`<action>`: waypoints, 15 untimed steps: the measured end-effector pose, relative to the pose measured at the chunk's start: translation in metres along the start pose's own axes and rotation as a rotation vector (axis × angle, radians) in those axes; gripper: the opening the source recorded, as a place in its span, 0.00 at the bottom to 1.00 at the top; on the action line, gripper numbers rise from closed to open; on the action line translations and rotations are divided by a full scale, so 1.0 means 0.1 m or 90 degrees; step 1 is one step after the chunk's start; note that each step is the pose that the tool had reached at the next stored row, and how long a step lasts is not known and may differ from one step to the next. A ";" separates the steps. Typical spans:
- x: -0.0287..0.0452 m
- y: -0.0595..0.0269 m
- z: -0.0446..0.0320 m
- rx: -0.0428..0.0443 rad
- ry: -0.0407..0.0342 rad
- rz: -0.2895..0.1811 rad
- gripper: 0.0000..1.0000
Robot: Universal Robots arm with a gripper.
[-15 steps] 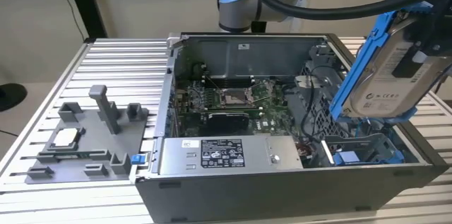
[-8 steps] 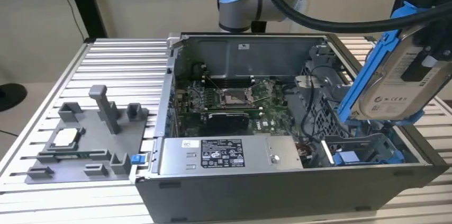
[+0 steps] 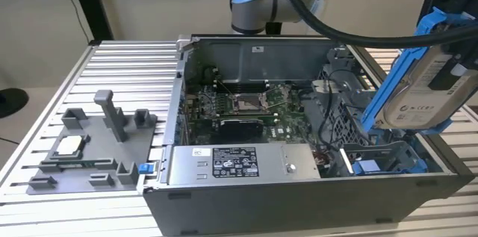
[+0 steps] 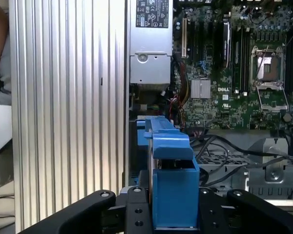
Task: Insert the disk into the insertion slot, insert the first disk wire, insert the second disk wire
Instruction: 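Insert the disk into the insertion slot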
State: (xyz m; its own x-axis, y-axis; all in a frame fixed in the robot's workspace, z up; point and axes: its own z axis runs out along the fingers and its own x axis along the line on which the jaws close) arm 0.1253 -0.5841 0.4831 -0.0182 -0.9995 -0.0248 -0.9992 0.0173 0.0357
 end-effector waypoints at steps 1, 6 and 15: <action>0.017 -0.002 0.004 0.0001 -0.0052 0.000 0.00; 0.098 -0.008 0.037 0.0009 -0.0255 -0.001 0.00; 0.136 -0.014 0.175 0.0097 -0.0290 -0.002 0.00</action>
State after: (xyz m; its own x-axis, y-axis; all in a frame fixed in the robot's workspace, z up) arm 0.1259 -0.5972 0.4653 -0.0170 -0.9974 -0.0704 -0.9997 0.0156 0.0204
